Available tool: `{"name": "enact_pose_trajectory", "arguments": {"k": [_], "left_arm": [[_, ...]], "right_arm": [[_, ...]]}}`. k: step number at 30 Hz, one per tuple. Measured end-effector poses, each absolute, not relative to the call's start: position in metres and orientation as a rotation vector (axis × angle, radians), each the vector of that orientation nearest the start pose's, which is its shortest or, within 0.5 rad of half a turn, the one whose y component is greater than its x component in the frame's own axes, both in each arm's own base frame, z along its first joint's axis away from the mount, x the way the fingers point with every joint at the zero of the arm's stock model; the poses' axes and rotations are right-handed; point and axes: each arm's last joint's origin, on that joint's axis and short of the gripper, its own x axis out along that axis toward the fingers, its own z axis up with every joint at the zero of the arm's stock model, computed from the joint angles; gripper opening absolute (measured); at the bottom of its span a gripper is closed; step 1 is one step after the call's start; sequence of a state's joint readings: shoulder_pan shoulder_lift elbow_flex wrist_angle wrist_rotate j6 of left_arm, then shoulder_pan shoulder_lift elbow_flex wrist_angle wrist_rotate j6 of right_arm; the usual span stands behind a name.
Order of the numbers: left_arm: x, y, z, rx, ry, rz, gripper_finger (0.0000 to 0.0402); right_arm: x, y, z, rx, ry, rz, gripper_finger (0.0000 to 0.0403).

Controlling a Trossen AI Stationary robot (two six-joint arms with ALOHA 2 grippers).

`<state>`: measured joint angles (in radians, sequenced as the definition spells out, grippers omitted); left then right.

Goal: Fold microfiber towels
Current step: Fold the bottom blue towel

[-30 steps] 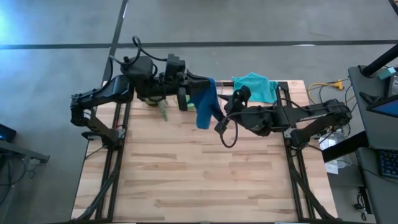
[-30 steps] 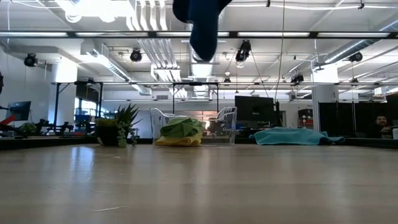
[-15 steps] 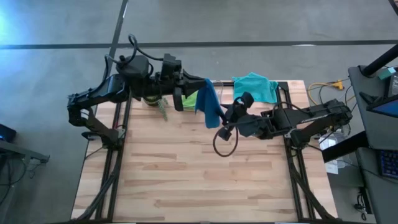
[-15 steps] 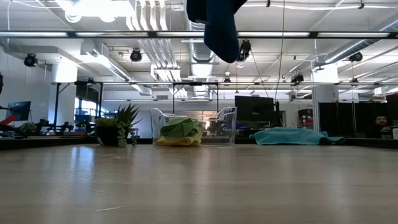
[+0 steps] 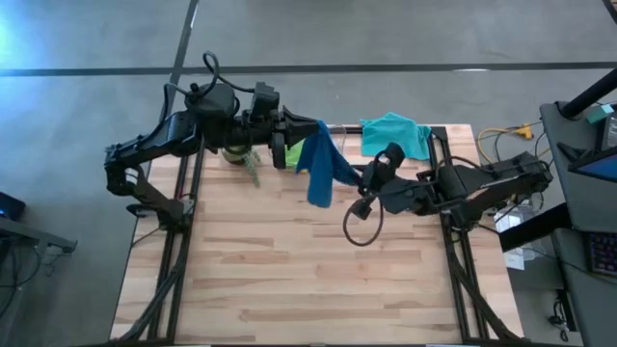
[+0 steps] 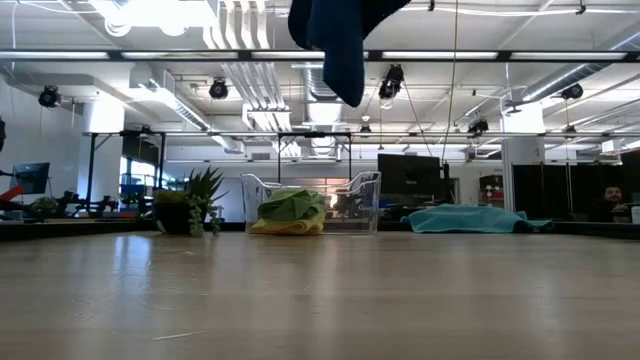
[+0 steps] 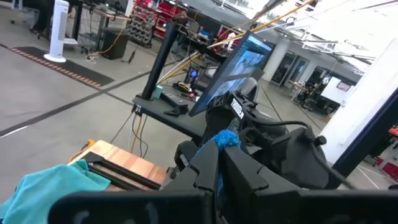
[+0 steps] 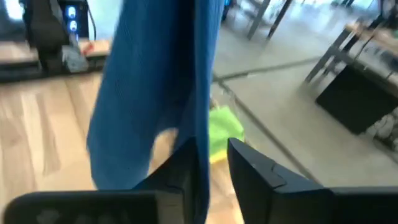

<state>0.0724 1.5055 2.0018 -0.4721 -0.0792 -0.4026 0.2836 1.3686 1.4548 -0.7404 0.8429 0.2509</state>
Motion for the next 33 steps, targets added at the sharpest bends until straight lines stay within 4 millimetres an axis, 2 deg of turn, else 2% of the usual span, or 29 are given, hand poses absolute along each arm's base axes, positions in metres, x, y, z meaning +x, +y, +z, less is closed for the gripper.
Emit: {"name": "enact_pose_trajectory", "arguments": {"k": [5, 7, 16, 22, 27, 33], "left_arm": [[0.285, 0.027, 0.537, -0.386, -0.043, 0.161, 0.0], [0.285, 0.027, 0.534, -0.373, -0.004, 0.169, 0.0], [0.283, 0.029, 0.493, -0.354, 0.356, 0.241, 0.0], [0.287, 0.021, 0.471, -0.373, 0.482, 0.242, 0.0], [0.288, 0.01, 0.45, -0.356, 0.631, 0.224, 0.0], [0.292, 0.009, 0.404, -0.315, 0.84, 0.289, 0.0]], "right_arm": [[0.256, 0.053, 0.383, -0.092, 0.59, -0.605, 0.0022], [0.251, 0.051, 0.383, -0.1, 0.619, -0.61, 0.0013], [0.224, 0.042, 0.397, -0.083, 0.606, -0.62, 0.0009], [0.209, 0.041, 0.396, 0.064, 0.664, -0.56, 0.0009], [0.206, 0.054, 0.387, 0.137, 0.74, -0.481, 0.0009], [0.208, 0.057, 0.36, 0.091, 0.82, -0.514, 0.0008]]}}
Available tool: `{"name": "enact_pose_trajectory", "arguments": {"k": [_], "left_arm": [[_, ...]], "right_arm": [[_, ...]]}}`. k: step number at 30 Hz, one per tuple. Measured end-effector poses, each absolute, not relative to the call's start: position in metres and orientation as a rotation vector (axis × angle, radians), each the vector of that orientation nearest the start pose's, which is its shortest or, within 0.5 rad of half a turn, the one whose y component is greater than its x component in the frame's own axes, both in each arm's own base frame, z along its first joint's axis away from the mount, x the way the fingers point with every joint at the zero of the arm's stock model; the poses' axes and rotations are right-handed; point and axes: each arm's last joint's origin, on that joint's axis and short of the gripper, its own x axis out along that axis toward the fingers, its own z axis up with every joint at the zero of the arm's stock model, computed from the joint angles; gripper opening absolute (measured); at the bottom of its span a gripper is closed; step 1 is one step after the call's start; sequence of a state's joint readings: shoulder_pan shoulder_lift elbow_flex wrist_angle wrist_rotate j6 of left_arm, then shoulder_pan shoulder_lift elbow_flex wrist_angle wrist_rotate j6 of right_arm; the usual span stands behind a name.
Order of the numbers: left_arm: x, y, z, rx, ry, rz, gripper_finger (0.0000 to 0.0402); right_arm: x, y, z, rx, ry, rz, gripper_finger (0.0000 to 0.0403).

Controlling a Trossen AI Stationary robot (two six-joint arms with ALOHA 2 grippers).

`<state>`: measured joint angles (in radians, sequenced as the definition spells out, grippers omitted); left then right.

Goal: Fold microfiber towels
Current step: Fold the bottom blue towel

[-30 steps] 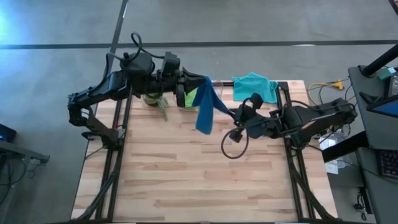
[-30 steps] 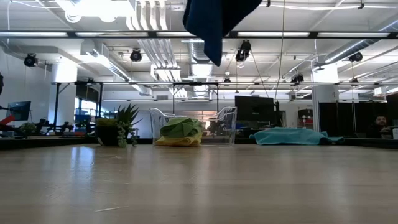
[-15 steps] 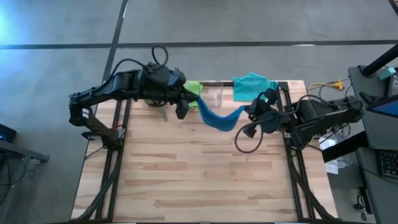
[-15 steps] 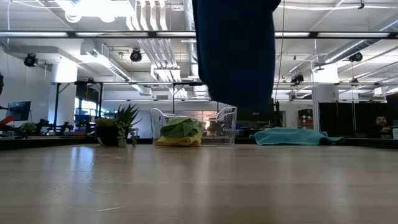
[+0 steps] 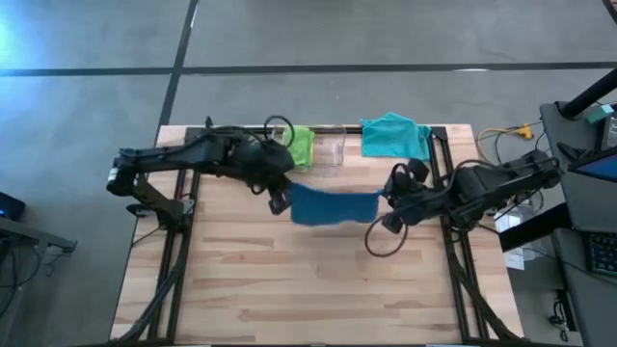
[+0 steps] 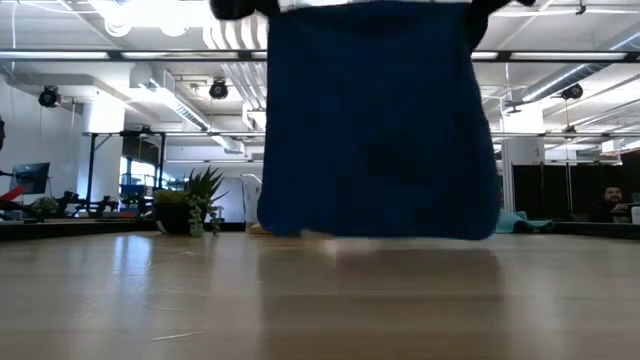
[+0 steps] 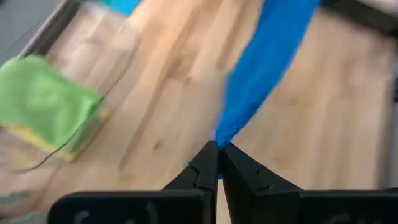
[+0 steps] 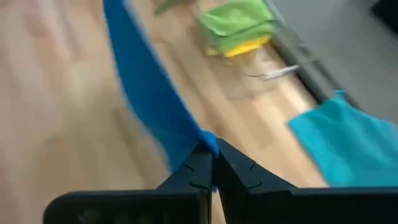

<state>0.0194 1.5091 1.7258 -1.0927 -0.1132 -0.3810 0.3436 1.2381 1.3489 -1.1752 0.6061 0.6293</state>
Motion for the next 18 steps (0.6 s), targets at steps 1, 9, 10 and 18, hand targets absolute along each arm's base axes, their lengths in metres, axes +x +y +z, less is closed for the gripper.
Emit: {"name": "enact_pose_trajectory", "arguments": {"k": [1, 9, 10, 18], "left_arm": [[0.293, 0.01, 0.396, -0.286, 0.86, 0.311, 0.0], [0.297, 0.018, 0.367, -0.064, 0.884, 0.531, 0.0], [0.297, 0.018, 0.368, -0.051, 0.868, 0.559, 0.0], [0.292, 0.004, 0.38, -0.024, 0.749, 0.616, 0.0]], "right_arm": [[0.209, 0.054, 0.355, 0.07, 0.826, -0.542, 0.0008], [0.213, 0.035, 0.343, -0.008, 0.803, -0.705, 0.0008], [0.213, 0.035, 0.344, -0.015, 0.794, -0.715, 0.0008], [0.213, 0.053, 0.35, 0.02, 0.717, -0.661, 0.0008]]}}
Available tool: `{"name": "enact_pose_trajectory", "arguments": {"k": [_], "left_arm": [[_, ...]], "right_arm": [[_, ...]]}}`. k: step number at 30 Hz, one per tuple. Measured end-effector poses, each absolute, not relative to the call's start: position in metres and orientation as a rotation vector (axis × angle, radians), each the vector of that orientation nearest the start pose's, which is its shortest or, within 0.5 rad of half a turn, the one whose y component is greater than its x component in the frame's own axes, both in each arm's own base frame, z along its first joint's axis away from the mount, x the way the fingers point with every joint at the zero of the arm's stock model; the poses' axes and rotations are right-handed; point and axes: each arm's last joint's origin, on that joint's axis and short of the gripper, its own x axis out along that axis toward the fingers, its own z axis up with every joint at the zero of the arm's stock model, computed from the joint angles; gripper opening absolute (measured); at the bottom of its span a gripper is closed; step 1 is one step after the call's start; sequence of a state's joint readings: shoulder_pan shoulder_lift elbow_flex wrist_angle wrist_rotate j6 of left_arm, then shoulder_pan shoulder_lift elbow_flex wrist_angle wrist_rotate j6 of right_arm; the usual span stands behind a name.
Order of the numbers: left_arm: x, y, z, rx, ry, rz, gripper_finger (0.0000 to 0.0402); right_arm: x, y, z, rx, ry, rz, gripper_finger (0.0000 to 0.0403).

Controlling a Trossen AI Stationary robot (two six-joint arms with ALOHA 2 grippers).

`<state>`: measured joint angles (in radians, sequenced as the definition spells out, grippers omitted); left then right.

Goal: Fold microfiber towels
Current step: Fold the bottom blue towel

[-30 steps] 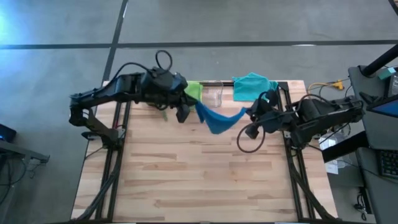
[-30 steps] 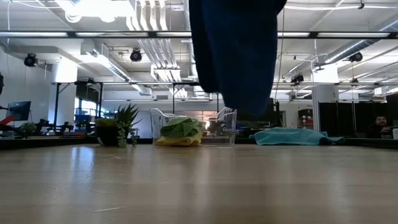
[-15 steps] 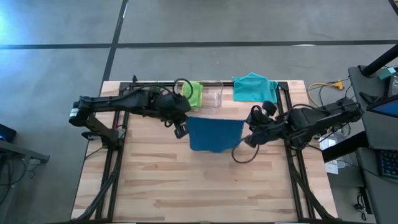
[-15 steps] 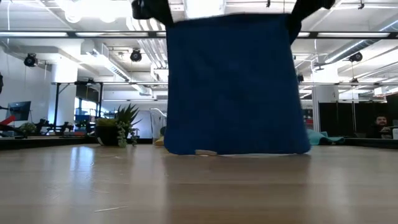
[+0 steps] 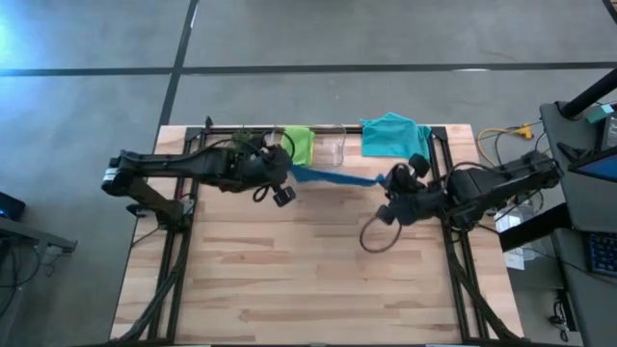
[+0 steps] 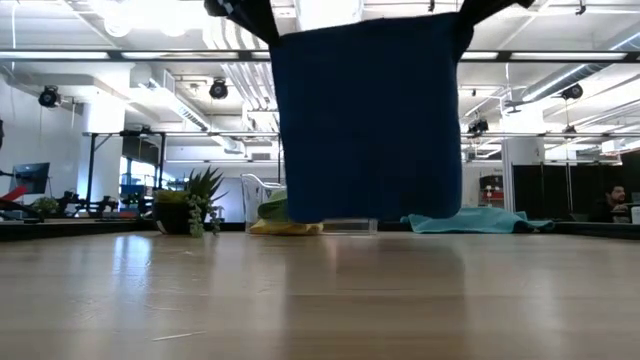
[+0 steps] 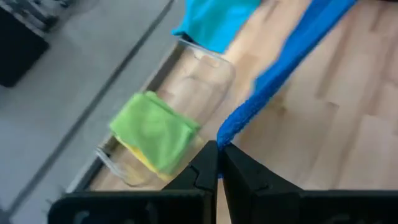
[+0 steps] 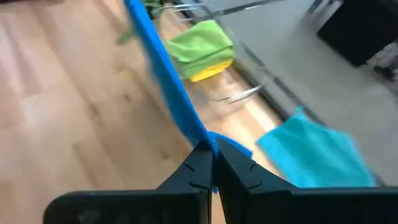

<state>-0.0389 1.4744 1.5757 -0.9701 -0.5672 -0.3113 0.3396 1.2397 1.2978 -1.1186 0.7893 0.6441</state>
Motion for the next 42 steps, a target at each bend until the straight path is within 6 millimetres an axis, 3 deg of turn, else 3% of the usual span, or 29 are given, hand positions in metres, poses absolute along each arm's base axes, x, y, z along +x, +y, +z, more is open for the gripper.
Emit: {"name": "enact_pose_trajectory", "arguments": {"k": [4, 12, 16, 20, 25, 42], "left_arm": [[0.295, -0.019, 0.355, -0.107, 0.81, 0.499, 0.0], [0.295, -0.086, 0.235, -0.306, 0.942, 0.269, 0.0], [0.287, -0.11, 0.203, -0.419, 0.93, 0.11, 0.0], [0.285, -0.121, 0.195, -0.498, 0.887, -0.028, 0.0], [0.287, -0.117, 0.197, -0.492, 0.864, 0.003, 0.0], [0.297, -0.07, 0.191, -0.48, 0.787, 0.26, 0.0]], "right_arm": [[0.212, 0.076, 0.327, 0.099, 0.742, -0.629, 0.0008], [0.204, 0.134, 0.24, 0.31, 0.848, -0.503, 0.0008], [0.198, 0.157, 0.213, 0.439, 0.887, -0.413, 0.0008], [0.196, 0.171, 0.201, 0.525, 0.922, -0.31, 0.0008], [0.197, 0.169, 0.198, 0.524, 0.937, -0.303, 0.0008], [0.214, 0.112, 0.178, 0.415, 1.001, -0.495, 0.0008]]}}
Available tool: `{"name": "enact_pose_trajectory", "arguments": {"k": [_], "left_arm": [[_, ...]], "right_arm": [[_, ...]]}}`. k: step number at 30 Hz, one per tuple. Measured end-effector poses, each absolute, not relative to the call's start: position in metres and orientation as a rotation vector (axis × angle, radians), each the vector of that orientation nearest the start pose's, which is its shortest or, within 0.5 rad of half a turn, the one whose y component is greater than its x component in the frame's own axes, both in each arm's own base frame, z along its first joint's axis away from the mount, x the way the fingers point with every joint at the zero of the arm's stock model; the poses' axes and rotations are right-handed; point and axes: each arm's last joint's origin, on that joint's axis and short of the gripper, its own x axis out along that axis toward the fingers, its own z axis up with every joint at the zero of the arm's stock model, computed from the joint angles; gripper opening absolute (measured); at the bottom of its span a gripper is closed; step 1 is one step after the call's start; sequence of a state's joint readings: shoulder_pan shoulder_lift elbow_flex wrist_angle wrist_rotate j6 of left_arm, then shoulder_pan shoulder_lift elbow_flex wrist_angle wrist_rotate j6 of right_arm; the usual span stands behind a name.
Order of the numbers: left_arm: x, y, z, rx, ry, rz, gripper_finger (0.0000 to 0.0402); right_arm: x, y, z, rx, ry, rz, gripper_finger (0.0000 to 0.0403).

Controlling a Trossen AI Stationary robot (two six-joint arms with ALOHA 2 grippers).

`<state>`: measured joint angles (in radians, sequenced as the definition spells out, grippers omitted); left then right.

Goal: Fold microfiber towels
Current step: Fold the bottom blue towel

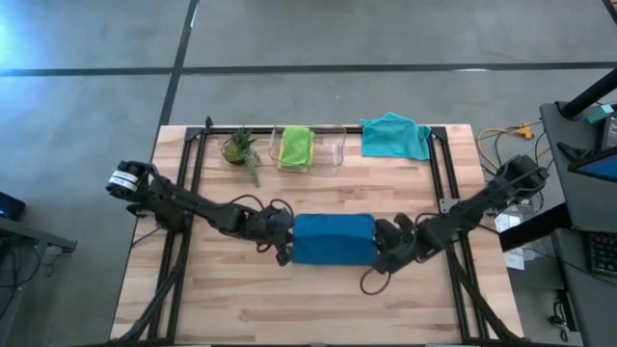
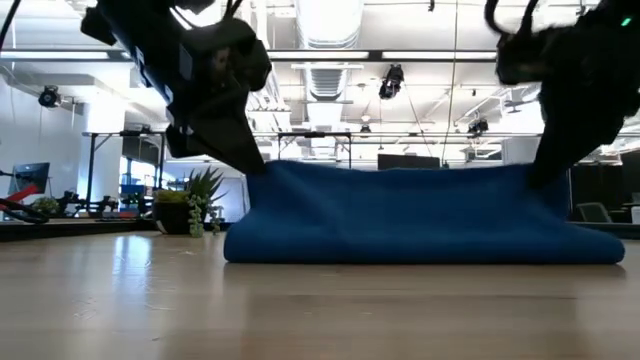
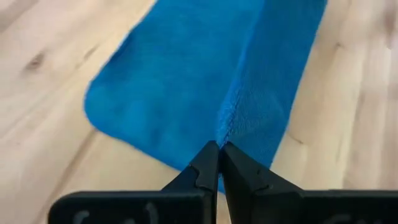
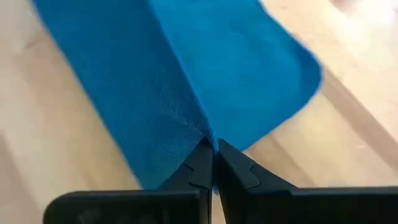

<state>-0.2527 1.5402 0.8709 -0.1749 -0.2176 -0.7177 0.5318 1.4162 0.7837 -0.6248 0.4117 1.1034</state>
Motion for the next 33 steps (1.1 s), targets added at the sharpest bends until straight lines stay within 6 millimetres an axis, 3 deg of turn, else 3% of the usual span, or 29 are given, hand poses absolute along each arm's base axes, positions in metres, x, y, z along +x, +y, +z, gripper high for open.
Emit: {"name": "enact_pose_trajectory", "arguments": {"k": [15, 19, 22, 27, 33], "left_arm": [[0.302, -0.045, 0.179, -0.453, 0.808, 0.331, 0.0], [0.304, -0.039, 0.173, -0.454, 0.826, 0.359, 0.0003], [0.305, -0.033, 0.17, -0.458, 0.834, 0.383, 0.003], [0.3, -0.02, 0.173, -0.386, 0.856, 0.438, 0.0109], [0.294, -0.014, 0.179, -0.396, 0.9, 0.398, 0.0194]], "right_arm": [[0.228, 0.072, 0.173, 0.389, 1.024, -0.573, 0.0009], [0.23, 0.06, 0.171, 0.397, 1.039, -0.602, 0.0025], [0.231, 0.051, 0.171, 0.397, 1.053, -0.628, 0.0051], [0.229, 0.04, 0.174, 0.387, 1.06, -0.647, 0.0111], [0.225, 0.051, 0.191, 0.393, 0.993, -0.499, 0.0165]]}}
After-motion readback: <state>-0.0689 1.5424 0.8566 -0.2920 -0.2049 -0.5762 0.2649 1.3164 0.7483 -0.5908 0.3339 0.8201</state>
